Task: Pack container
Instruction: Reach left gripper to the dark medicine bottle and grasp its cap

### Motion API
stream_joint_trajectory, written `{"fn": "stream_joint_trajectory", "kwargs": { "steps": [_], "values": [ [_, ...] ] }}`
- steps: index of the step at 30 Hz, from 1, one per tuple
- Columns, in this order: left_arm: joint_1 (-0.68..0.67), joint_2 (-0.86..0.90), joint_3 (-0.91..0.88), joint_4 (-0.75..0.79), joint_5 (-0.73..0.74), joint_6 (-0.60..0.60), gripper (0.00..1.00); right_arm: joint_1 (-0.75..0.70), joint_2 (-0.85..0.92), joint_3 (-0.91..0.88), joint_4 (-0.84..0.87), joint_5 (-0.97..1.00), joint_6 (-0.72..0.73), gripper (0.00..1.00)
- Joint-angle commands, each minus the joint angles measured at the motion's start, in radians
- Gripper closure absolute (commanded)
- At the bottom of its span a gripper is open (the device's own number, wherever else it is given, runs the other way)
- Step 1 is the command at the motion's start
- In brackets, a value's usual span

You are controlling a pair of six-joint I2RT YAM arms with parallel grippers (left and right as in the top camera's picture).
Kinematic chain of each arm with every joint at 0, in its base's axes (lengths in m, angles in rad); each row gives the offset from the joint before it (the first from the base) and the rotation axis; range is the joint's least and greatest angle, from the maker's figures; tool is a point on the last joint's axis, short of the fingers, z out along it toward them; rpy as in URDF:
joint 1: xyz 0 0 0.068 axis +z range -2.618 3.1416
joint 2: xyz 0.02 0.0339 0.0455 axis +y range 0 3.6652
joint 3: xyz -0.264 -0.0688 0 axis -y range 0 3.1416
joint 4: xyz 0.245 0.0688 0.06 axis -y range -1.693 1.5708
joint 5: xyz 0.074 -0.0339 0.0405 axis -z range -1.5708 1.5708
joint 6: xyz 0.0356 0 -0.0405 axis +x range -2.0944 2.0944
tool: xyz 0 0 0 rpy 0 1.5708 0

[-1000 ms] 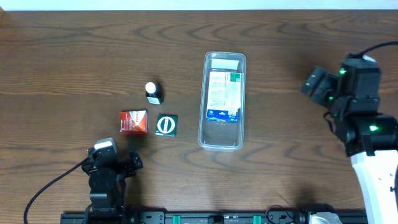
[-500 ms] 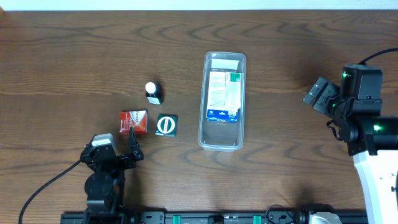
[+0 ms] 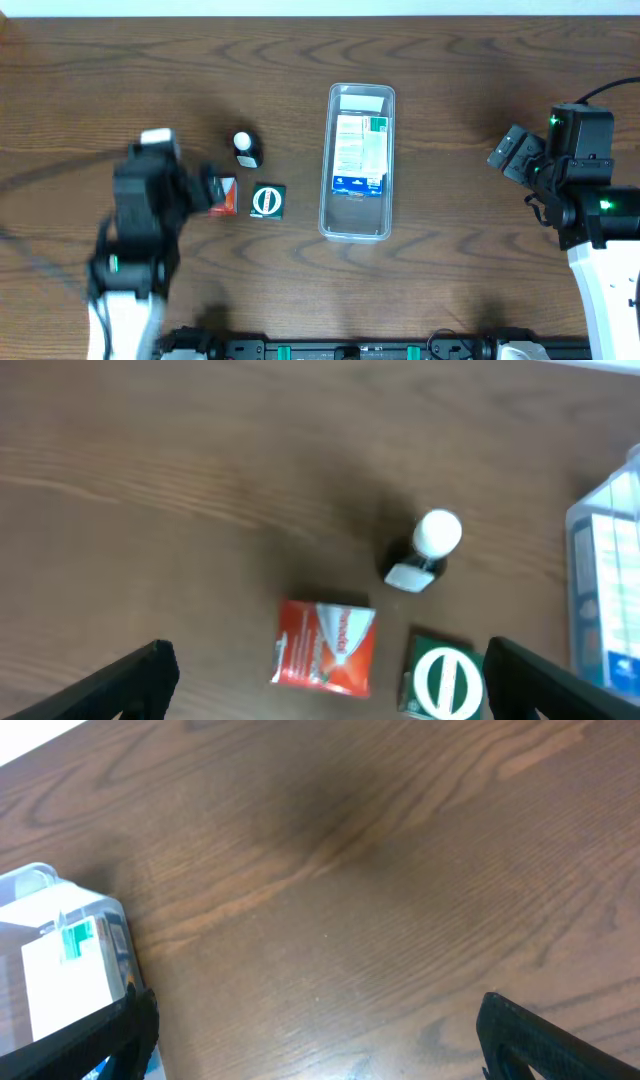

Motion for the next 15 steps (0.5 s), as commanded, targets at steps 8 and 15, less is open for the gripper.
{"fn": "stream_joint_trajectory", "kwargs": {
  "steps": [8, 15],
  "values": [
    [0.005, 0.479, 0.384, 0.063, 0.315, -0.032, 0.02, -0.008, 0.0, 0.002, 0.001, 0.003, -0.004, 0.01],
    [-0.003, 0.623, 0.384, 0.044, 0.311, -0.049, 0.02, -0.008, 0.0, 0.002, 0.001, 0.003, -0.004, 0.01]
  ]
}}
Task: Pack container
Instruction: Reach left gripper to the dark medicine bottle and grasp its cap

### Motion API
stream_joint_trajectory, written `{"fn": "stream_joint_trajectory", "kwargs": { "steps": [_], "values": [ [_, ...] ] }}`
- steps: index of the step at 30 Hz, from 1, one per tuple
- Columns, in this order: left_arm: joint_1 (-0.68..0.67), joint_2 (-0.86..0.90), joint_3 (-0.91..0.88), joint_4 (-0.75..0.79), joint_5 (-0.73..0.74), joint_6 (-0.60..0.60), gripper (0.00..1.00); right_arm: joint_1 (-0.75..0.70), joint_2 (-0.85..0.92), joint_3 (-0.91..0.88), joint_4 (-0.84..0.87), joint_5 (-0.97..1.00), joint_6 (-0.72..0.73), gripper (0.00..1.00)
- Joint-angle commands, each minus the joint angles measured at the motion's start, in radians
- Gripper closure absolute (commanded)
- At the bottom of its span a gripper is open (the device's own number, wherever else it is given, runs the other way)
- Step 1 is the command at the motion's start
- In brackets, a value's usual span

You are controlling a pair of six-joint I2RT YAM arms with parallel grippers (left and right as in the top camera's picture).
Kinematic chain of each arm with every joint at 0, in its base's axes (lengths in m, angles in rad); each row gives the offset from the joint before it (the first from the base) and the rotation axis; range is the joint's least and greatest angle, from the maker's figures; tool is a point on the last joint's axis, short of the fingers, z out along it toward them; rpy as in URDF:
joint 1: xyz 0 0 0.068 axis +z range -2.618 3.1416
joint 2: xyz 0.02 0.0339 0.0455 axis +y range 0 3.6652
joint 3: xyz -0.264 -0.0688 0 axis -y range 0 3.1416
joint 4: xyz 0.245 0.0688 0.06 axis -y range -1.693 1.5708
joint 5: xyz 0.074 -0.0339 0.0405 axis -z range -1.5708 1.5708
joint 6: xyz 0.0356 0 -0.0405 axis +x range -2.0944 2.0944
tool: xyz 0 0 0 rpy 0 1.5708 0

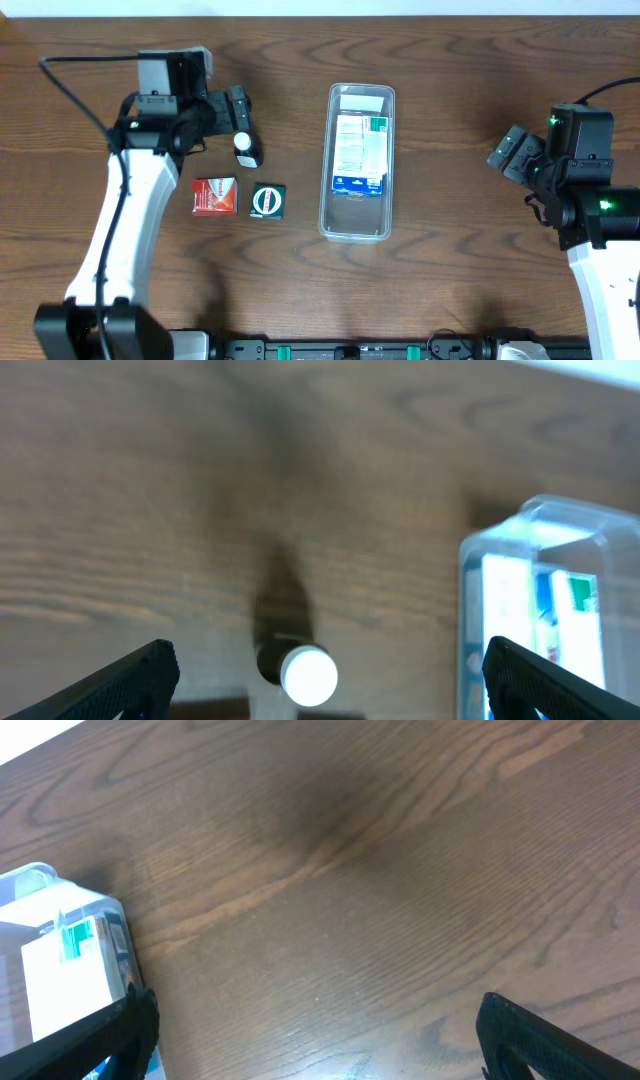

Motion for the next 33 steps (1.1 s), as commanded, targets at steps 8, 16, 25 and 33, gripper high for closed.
{"fn": "stream_joint_trajectory", "kwargs": {
  "steps": [8, 16, 25, 33],
  "values": [
    [-0.069, 0.15, 0.013, -0.059, -0.101, -0.013, 0.03, -0.008, 0.0, 0.002, 0.0, 0.003, -0.004, 0.01],
    [-0.144, 0.195, 0.013, -0.097, -0.262, -0.014, 0.15, -0.008, 0.0, 0.002, 0.0, 0.003, -0.004, 0.01],
    [-0.146, 0.195, 0.013, -0.095, -0.314, -0.016, 0.18, -0.008, 0.0, 0.002, 0.0, 0.003, -0.004, 0.01],
    [-0.146, 0.195, 0.011, -0.087, -0.296, -0.017, 0.4, -0.008, 0.0, 0.002, 0.0, 0.003, -0.004, 0.01]
  ]
}}
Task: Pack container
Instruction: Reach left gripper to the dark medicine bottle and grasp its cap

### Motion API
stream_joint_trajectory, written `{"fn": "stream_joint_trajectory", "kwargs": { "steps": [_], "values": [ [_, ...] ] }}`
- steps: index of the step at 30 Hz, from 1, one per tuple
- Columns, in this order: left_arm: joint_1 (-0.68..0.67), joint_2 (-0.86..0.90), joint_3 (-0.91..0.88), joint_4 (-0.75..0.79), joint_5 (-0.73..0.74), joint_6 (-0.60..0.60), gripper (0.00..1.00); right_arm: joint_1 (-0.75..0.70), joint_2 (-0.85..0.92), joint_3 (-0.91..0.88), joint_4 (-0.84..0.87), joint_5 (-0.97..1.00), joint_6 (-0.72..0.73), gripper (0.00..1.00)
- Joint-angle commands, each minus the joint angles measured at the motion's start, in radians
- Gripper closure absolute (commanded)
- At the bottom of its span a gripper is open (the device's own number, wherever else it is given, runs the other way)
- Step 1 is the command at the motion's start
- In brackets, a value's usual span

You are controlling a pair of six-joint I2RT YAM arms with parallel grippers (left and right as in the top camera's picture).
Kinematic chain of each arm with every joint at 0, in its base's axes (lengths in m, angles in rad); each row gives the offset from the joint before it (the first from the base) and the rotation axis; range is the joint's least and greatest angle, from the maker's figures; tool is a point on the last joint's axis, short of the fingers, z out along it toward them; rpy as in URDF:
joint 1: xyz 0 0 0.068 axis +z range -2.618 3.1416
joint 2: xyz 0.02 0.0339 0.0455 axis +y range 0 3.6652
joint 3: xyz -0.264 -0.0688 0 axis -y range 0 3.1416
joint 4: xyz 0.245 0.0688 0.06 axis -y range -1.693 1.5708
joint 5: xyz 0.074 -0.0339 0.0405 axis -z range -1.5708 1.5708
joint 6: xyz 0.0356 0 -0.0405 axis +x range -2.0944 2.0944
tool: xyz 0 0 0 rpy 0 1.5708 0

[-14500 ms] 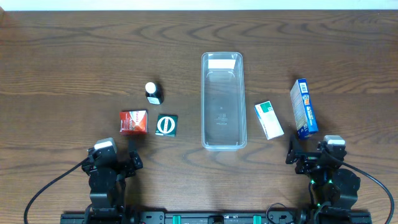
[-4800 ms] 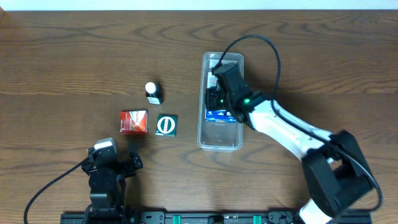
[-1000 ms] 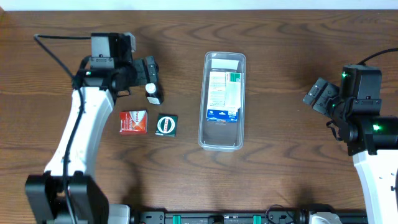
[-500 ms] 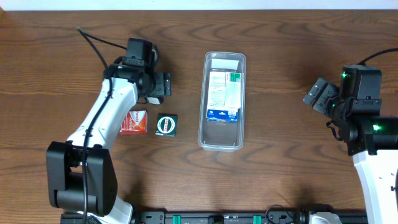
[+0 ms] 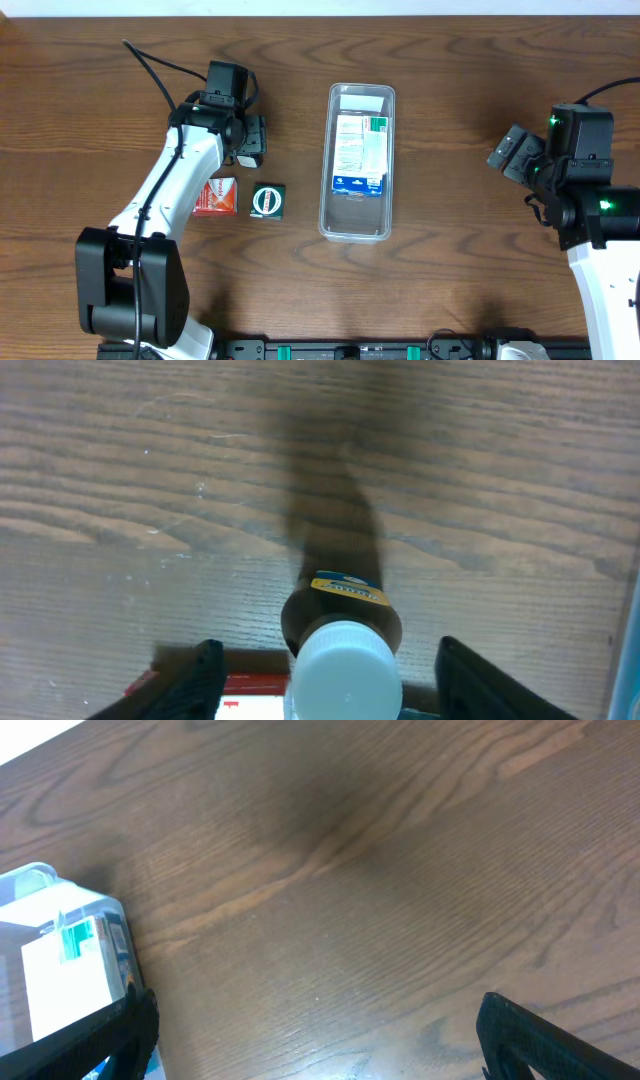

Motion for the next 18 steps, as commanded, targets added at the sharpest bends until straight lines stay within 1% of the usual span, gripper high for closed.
{"fn": "stream_joint_trajectory", "kwargs": {
  "steps": [1, 15, 17, 18],
  "values": [
    [0.003, 0.001, 0.011, -0.004, 0.001, 0.003, 0.42, -0.008, 0.0, 0.002, 0.0, 0.003, -0.004, 0.01],
    [0.003, 0.018, -0.003, 0.014, 0.007, 0.004, 0.43, -0.008, 0.0, 0.002, 0.0, 0.003, -0.004, 0.01],
    [0.003, 0.018, -0.003, 0.021, 0.007, 0.004, 0.44, -0.008, 0.0, 0.002, 0.0, 0.003, -0.004, 0.01],
    [0.003, 0.018, -0.003, 0.021, 0.007, 0.004, 0.47, -0.008, 0.0, 0.002, 0.0, 0.003, -0.004, 0.01]
  ]
}}
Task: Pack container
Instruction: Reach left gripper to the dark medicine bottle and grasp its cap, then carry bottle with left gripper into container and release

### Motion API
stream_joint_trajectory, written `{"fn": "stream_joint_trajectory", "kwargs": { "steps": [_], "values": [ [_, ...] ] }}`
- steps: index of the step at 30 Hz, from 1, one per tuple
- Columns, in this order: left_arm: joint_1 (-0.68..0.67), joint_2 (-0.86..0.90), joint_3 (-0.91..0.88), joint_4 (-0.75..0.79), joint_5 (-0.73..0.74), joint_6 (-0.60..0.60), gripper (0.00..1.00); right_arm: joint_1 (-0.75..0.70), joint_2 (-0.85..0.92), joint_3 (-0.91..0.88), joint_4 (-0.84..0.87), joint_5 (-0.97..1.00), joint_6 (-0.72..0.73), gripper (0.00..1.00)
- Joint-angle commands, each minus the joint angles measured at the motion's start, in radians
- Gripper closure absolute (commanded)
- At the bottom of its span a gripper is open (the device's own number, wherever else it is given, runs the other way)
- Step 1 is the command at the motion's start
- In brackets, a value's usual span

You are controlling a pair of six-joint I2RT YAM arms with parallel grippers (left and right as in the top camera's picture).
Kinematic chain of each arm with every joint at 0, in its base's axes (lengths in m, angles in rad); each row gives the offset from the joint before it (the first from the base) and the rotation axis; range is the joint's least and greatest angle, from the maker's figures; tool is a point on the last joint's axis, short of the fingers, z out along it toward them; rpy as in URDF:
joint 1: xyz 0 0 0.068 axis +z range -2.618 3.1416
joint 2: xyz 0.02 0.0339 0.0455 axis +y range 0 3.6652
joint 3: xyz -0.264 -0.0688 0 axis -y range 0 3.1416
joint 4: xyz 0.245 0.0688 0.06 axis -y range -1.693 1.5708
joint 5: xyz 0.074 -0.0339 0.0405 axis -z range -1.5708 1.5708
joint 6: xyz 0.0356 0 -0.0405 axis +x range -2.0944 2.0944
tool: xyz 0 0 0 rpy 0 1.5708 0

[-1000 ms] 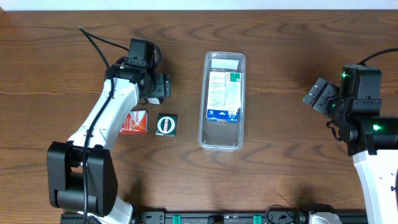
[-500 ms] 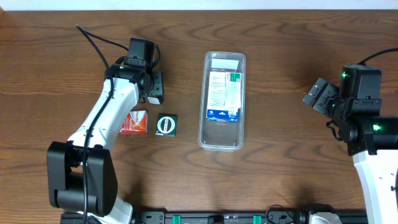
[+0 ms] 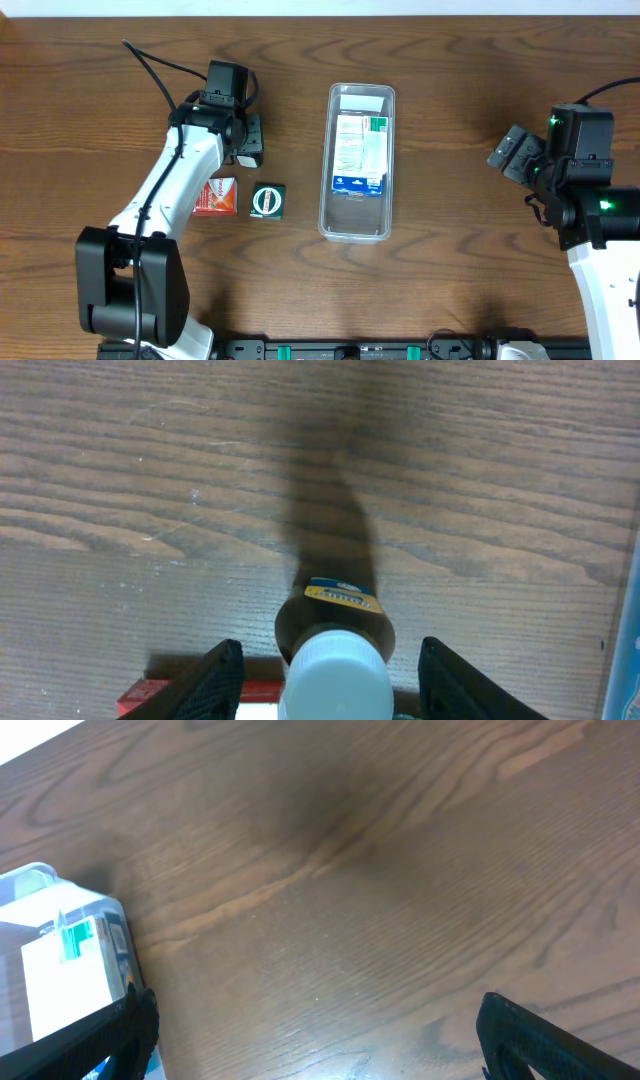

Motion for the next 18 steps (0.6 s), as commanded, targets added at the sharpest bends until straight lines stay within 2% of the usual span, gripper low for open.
{"fn": "stream_joint_trajectory", "kwargs": {
  "steps": [1, 3, 10, 18],
  "values": [
    [0.003, 0.015, -0.003, 0.003, -0.001, 0.003, 0.5, -0.008, 0.0, 0.002, 0.0, 0.003, -0.004, 0.01],
    [0.003, 0.015, -0.003, -0.004, 0.002, 0.003, 0.55, -0.008, 0.0, 0.002, 0.0, 0.003, -0.004, 0.01],
    [0.003, 0.015, -0.003, -0.019, 0.029, 0.003, 0.57, -0.008, 0.0, 0.002, 0.0, 0.003, -0.004, 0.01],
    [0.003, 0.014, -0.002, -0.032, 0.029, 0.007, 0.71, -0.008, 0.0, 0.002, 0.0, 0.003, -0.004, 0.01]
  ]
}}
